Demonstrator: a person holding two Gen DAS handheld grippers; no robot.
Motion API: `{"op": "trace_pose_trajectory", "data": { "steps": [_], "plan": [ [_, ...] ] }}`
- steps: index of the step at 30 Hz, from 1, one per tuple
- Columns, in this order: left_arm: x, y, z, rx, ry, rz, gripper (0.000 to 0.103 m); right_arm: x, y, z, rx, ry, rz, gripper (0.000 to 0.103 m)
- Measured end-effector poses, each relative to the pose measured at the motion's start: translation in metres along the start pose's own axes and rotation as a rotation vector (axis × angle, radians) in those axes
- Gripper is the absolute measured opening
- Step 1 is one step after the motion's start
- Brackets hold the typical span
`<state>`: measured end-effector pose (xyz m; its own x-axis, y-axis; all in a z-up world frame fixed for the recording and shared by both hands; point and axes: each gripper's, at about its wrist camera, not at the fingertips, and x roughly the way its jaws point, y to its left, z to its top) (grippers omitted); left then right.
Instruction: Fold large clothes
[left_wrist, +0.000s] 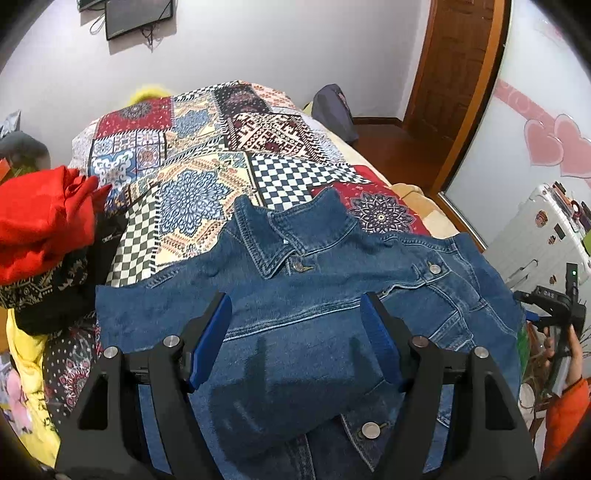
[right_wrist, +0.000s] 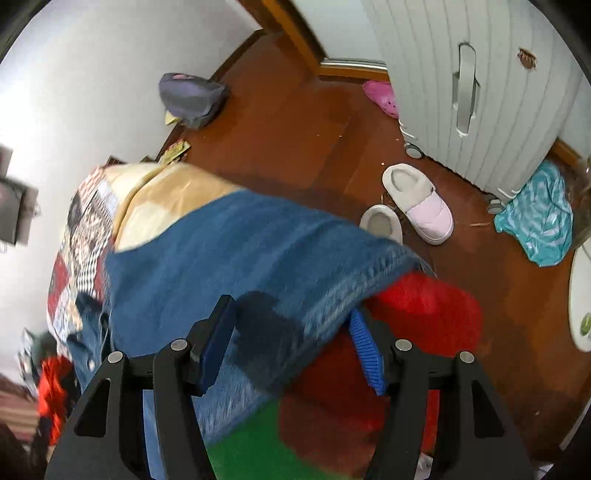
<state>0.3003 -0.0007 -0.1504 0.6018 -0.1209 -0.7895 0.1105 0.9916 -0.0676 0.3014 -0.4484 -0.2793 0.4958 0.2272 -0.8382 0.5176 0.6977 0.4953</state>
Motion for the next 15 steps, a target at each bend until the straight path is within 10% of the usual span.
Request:
{"op": "trace_pose_trajectory", "data": {
  "steps": [5, 10, 15],
  "plan": [
    [0.004, 0.007, -0.003, -0.028, 0.020, 0.005, 0.071, 0.015, 0.005, 0.017, -0.011, -0.032, -0.042, 0.055],
    [0.004, 0.013, -0.007, -0.035, 0.021, 0.020, 0.071, 0.008, 0.024, 0.019, -0.090, -0.107, -0.142, 0.016],
    [0.000, 0.021, -0.008, -0.048, 0.009, 0.031, 0.071, -0.032, 0.058, 0.019, -0.195, -0.228, -0.109, 0.009]
  ]
}}
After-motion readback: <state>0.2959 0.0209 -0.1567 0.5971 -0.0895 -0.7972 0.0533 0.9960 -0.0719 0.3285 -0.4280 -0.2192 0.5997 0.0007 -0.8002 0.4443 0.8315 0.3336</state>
